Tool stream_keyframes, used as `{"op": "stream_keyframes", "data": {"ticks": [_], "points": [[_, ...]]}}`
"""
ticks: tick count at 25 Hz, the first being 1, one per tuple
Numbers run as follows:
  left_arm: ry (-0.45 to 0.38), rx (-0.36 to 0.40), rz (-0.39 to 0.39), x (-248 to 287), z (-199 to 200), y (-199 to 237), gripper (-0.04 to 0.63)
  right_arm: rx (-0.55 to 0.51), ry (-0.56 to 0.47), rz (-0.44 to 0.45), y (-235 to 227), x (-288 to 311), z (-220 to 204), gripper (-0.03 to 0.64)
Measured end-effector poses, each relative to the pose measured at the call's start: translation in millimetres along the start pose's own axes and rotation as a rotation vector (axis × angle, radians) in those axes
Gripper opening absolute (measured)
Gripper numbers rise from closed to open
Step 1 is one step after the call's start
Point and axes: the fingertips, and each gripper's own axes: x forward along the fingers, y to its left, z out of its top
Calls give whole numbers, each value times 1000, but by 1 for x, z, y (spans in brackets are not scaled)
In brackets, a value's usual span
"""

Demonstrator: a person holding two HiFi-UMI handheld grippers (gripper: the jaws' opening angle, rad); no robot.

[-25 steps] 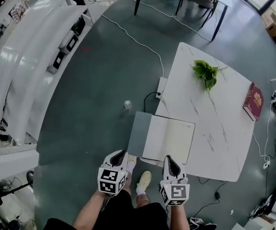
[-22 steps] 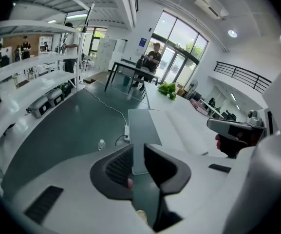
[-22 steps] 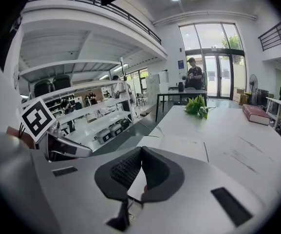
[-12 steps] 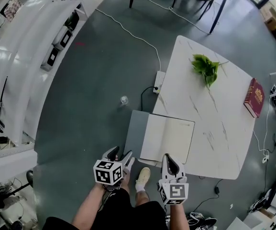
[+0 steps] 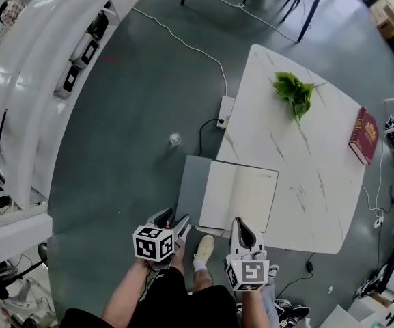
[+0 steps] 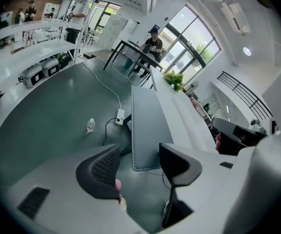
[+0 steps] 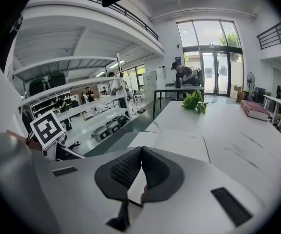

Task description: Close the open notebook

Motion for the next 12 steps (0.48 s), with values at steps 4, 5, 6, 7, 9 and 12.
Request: {"op": "stream_keyframes", "data": {"ticks": [4, 5, 6, 7, 9, 12], "points": [[17, 29, -14, -1, -2, -6, 252, 2, 2, -6, -2, -4, -1, 17], [19, 34, -21, -2, -2, -7, 240, 3, 2, -8, -2, -5, -1, 17], [21, 38, -26, -2, -2, -9, 223, 4, 1, -10, -2, -6, 0, 17], [22, 41, -29, -2, -1, -10, 207, 5, 0, -12, -3, -7, 1, 17], [20, 47, -25, -3, -1, -11, 198, 4, -2, -15, -4, -8, 1, 17], [19, 56, -17, -3, 0, -10, 185, 5, -3, -18, -7, -9, -1, 17]]}}
